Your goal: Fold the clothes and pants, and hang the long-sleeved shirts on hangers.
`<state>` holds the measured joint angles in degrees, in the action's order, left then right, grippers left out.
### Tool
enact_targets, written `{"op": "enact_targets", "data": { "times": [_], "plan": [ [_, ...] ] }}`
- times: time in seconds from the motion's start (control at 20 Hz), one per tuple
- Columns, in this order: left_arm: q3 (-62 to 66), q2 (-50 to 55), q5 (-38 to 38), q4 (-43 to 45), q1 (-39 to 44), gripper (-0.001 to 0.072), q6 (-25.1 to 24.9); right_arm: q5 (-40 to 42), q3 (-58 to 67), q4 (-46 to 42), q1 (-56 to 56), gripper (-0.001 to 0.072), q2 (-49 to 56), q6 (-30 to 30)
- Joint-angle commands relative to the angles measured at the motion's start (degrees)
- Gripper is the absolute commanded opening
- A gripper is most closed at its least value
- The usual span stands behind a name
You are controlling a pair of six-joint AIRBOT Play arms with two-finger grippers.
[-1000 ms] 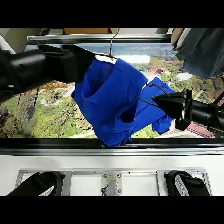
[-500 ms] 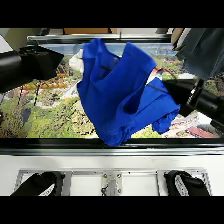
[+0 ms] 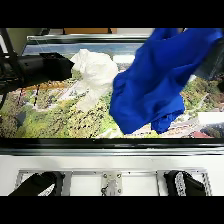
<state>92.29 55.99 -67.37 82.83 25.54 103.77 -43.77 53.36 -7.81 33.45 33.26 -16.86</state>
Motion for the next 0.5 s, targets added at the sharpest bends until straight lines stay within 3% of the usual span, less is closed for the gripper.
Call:
{"op": "enact_targets", "data": {
  "times": [0.0,0.3,0.45],
  "plan": [
    [0.00,1.46,-0.17,0.04,-0.07,0.0009,-0.50,10.95,0.33,-0.55,6.25,0.0001,-3.65,2.80],
    [0.00,2.10,-0.20,0.07,-0.07,0.0009,-1.29,39.58,0.48,-0.61,7.28,0.0000,-6.25,5.11],
    [0.00,2.12,-0.63,0.07,-0.07,0.0010,-2.01,49.16,2.29,-1.22,7.28,0.0001,-3.96,6.67]
  ]
}}
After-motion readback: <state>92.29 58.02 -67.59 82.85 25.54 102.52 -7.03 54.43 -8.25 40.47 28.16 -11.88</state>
